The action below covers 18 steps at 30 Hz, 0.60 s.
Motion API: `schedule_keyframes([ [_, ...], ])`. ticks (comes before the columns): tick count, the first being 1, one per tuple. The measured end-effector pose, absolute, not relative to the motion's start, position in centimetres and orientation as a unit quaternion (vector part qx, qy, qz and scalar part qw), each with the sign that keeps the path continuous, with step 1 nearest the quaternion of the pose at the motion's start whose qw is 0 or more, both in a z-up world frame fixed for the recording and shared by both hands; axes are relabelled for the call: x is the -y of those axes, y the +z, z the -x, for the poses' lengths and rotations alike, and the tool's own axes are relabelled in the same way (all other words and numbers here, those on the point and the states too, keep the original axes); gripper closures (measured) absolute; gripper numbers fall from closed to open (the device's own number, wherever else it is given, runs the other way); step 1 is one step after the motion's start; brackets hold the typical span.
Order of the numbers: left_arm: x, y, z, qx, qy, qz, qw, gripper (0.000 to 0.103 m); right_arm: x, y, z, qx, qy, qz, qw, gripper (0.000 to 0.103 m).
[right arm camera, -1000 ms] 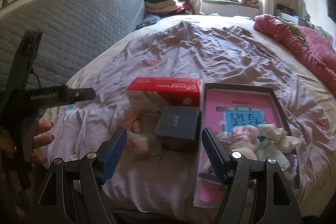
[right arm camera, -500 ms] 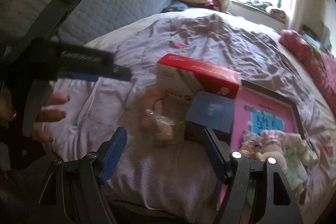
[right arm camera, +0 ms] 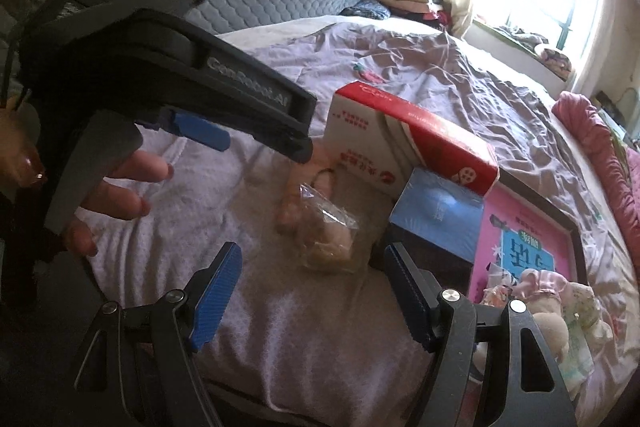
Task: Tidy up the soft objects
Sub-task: 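Grasp the pink wrapped roll with the left tool while the right tool grasps the clear bread bag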
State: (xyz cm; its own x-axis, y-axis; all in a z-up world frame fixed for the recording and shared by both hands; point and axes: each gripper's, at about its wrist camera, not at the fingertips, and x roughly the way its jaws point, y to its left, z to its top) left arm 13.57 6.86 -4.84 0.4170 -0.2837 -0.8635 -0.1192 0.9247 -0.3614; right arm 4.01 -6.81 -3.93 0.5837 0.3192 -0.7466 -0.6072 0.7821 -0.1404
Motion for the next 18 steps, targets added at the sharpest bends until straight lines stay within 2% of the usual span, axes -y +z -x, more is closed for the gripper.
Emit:
schedule_keyframes([
  [18, -5.6, -8.7, -17.4, -0.571, -0.078, 0.216, 0.788, 0.022, 3.5, -7.7, -6.4, -0.325, 0.281, 0.324, 0.843, 0.028],
])
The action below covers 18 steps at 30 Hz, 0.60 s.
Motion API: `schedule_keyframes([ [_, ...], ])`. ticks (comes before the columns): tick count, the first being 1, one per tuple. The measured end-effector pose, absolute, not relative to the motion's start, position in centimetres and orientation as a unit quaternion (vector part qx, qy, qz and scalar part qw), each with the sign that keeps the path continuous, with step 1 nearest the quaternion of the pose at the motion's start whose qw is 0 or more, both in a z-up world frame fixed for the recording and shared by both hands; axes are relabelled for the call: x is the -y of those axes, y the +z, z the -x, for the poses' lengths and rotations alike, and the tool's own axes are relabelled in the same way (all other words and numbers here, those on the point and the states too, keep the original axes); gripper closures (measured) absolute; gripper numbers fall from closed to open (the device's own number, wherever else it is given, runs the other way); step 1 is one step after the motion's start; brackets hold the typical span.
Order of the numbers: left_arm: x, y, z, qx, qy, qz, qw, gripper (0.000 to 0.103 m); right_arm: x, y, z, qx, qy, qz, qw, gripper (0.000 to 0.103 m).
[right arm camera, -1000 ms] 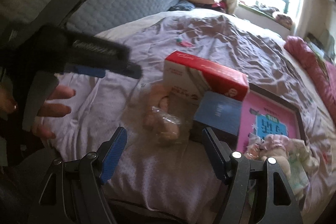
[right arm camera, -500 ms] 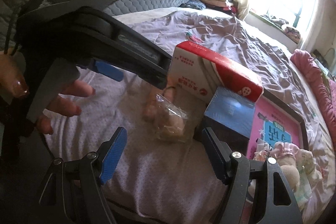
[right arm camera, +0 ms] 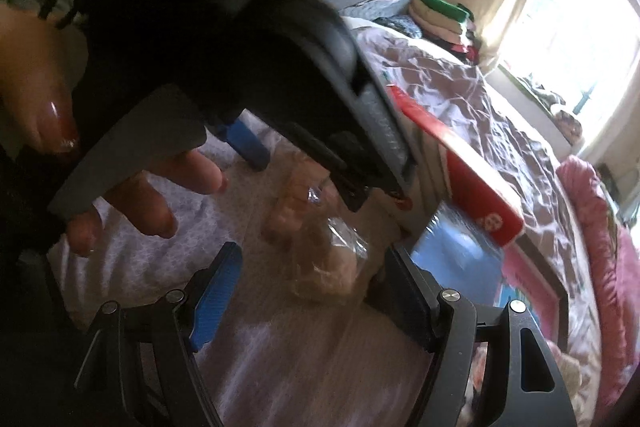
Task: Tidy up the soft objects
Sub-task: 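Grasp the pink wrapped roll with the left tool while the right tool grasps the clear bread bag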
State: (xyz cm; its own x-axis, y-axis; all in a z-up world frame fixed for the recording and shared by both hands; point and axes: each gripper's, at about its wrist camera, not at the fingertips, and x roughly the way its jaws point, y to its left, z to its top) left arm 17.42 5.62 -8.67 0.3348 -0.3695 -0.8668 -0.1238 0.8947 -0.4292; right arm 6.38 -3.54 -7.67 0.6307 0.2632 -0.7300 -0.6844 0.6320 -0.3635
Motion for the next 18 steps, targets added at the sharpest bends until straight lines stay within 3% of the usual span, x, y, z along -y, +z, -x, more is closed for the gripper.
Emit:
schedule_keyframes([
  [9, -5.5, -9.5, -18.6, -0.571, -0.094, 0.239, 0.780, 0.023, 2.7, -9.9, -8.3, -0.337, 0.277, 0.351, 0.829, 0.037],
  [11, -5.7, -9.7, -18.7, -0.571, -0.096, 0.242, 0.779, 0.023, 2.9, -10.2, -9.0, -0.345, 0.277, 0.342, 0.829, 0.045],
  [18, -5.4, -10.0, -18.4, -0.576, -0.080, 0.217, 0.784, 0.032, 5.2, -9.1, -10.2, -0.356, 0.294, 0.289, 0.839, 0.053],
])
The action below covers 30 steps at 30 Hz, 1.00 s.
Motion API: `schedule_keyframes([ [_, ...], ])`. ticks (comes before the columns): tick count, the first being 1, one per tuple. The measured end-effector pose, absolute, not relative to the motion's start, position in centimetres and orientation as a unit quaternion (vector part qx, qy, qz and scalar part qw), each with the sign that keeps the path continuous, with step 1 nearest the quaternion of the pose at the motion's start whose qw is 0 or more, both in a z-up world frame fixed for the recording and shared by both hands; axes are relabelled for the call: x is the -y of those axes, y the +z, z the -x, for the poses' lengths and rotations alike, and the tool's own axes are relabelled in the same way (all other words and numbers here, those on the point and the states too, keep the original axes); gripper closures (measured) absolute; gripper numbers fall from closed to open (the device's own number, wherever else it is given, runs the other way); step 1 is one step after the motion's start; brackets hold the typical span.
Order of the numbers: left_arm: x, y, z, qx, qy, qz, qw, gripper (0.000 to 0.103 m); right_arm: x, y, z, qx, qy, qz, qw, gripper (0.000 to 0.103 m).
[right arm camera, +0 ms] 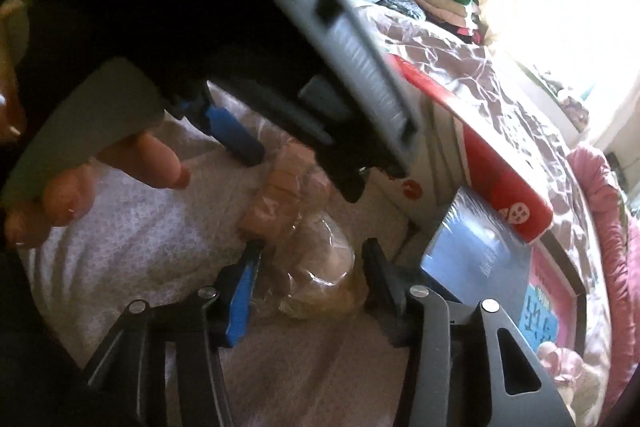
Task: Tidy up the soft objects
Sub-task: 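Grasp the pink wrapped roll with the left tool while the right tool grasps the clear bread bag, then carry the pink roll and bread bag with both tools over the pink tray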
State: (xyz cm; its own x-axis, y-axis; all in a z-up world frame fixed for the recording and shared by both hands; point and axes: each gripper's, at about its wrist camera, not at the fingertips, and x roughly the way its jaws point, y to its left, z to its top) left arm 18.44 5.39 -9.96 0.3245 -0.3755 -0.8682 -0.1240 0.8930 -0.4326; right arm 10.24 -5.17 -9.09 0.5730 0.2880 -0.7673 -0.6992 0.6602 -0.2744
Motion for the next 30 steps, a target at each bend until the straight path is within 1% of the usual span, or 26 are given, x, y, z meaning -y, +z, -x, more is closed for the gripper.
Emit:
schedule_keyframes([
  [2, -4.9, -10.0, -18.3, -0.577, -0.073, 0.201, 0.788, 0.035, 6.1, -8.6, -10.2, -0.362, 0.298, 0.270, 0.841, 0.053],
  [4, -4.3, -9.9, -18.2, -0.577, -0.058, 0.179, 0.794, 0.039, 7.4, -7.9, -10.3, -0.367, 0.302, 0.238, 0.847, 0.053],
  [8, -2.5, -9.8, -17.7, -0.573, -0.036, 0.122, 0.810, 0.043, 9.2, -6.6, -10.8, -0.382, 0.305, 0.186, 0.852, 0.053],
  [11, -2.3, -9.8, -17.6, -0.569, -0.029, 0.117, 0.813, 0.047, 9.6, -6.0, -10.8, -0.383, 0.304, 0.176, 0.855, 0.053],
  [13, -2.3, -9.8, -17.5, -0.566, -0.026, 0.112, 0.816, 0.056, 10.1, -5.7, -10.6, -0.384, 0.306, 0.161, 0.856, 0.053],
  [15, -2.5, -9.8, -17.3, -0.563, -0.023, 0.108, 0.819, 0.060, 10.3, -5.6, -9.7, -0.386, 0.309, 0.145, 0.857, 0.053],
  [17, -2.8, -9.7, -17.1, -0.558, -0.026, 0.120, 0.820, 0.067, 10.7, -5.4, -9.9, -0.389, 0.308, 0.132, 0.858, 0.053],
  [18, -3.0, -9.6, -16.9, -0.557, -0.029, 0.126, 0.820, 0.073, 10.7, -5.3, -10.0, -0.388, 0.308, 0.127, 0.860, 0.053],
  [19, -3.2, -9.6, -16.7, -0.554, -0.032, 0.131, 0.822, 0.078, 11.0, -5.1, -10.2, -0.388, 0.308, 0.118, 0.860, 0.053],
  [22, -3.9, -9.7, -16.0, -0.548, -0.040, 0.148, 0.822, 0.085, 11.3, -5.0, -10.1, -0.397, 0.306, 0.095, 0.860, 0.053],
  [25, -5.0, -9.6, -15.2, -0.546, -0.049, 0.170, 0.819, 0.088, 12.0, -4.7, -9.5, -0.399, 0.306, 0.070, 0.862, 0.053],
  [30, -6.0, -8.9, -14.1, -0.535, -0.051, 0.191, 0.821, 0.088, 12.1, -4.2, -8.1, -0.393, 0.306, 0.041, 0.867, 0.053],
])
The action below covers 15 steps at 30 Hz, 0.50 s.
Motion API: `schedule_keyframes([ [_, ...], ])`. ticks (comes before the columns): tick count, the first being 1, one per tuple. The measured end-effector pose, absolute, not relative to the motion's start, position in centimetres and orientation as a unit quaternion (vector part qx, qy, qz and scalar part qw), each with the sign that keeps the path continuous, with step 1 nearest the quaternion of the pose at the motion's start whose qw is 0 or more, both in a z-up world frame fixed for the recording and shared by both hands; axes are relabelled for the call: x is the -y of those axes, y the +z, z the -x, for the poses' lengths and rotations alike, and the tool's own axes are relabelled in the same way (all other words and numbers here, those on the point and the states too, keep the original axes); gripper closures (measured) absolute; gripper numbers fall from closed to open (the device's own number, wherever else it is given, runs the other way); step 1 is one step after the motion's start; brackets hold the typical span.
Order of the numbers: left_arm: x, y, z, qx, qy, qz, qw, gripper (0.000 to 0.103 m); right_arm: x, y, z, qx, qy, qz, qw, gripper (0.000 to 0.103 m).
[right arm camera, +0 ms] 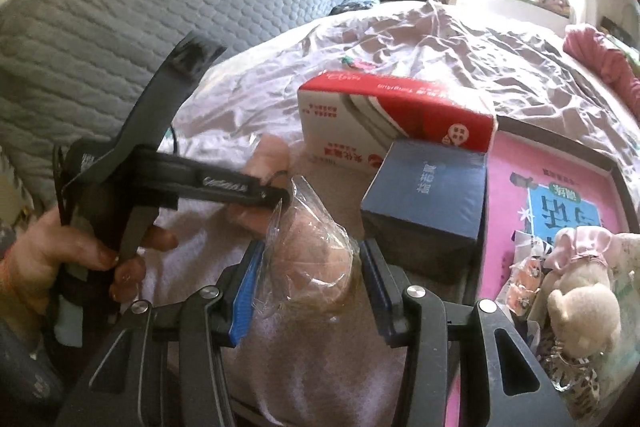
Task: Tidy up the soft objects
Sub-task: 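Carry the pink roll and bread bag with both tools over the pink tray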
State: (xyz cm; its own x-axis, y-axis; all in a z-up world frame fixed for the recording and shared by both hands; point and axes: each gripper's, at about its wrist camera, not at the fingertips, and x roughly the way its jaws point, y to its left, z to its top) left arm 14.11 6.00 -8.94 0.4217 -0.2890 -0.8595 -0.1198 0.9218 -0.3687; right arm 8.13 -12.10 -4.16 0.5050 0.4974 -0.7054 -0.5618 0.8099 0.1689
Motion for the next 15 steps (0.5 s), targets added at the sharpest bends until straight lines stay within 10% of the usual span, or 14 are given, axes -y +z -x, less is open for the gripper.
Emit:
schedule_keyframes([
  [15, -6.5, -2.3, -10.6, -0.476, -0.058, 0.174, 0.860, 0.088, 12.2, -2.0, -7.3, -0.375, 0.304, 0.012, 0.876, 0.053],
])
